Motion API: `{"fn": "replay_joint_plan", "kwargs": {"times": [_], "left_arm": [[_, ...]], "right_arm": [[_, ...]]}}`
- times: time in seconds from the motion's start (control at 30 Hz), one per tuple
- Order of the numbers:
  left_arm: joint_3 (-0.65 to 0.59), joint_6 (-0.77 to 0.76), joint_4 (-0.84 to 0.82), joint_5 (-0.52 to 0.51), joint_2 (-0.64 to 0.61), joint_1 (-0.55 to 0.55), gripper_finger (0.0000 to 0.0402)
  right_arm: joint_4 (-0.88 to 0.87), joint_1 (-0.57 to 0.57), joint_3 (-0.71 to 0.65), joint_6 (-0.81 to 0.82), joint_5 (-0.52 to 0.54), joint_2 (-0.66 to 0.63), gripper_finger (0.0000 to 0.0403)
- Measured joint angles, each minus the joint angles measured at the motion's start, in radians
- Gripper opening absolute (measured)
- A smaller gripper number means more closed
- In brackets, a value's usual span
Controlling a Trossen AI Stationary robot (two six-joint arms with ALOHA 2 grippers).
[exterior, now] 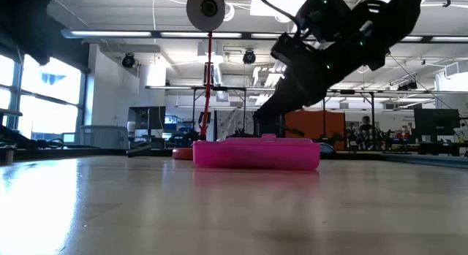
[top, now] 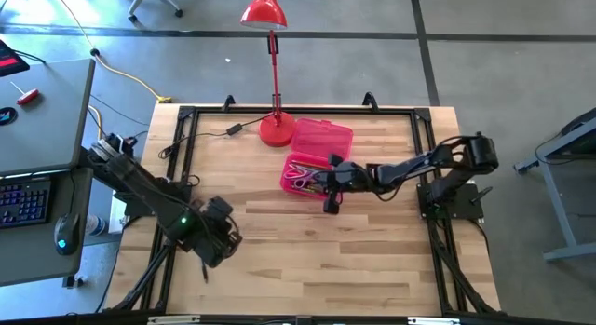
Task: Pick & place school supplies into a supply box
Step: Put the dark green crayon into the pink supply box, then put the transparent pen into the pink supply box
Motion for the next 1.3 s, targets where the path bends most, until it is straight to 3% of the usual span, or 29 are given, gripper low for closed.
{"fn": "replay_joint_plan", "kwargs": {"times": [0.17,0.4,0.5,0.77,1.0,1.17,1.3], "left_arm": [[-0.113,-0.221,0.058,0.208,0.0,-0.01,0.0117],[-0.241,-0.282,0.229,0.397,0.0,-0.008,0.0117],[-0.271,-0.287,0.276,0.411,0.0,-0.008,0.0117],[-0.303,-0.22,0.301,0.315,0.0,0.008,0.0117],[-0.304,-0.293,0.305,0.558,0.0,0.038,0.0117],[-0.304,-0.385,0.339,0.576,0.0,0.009,0.0117],[-0.304,-0.549,0.336,0.576,0.0,-0.051,0.0117]], "right_arm": [[0.045,0.0,-0.013,0.031,0.001,0.037,0.0006],[0.041,-0.002,-0.012,0.084,0.074,0.04,0.0039],[0.041,-0.002,-0.012,0.073,0.08,0.04,0.006],[0.041,0.002,-0.012,0.072,0.073,0.04,0.0095],[0.026,0.025,-0.012,0.071,0.062,0.04,0.0099],[0.003,0.035,-0.011,0.098,0.061,0.04,0.0099],[-0.033,0.037,-0.011,0.133,0.052,0.04,0.0099]]}}
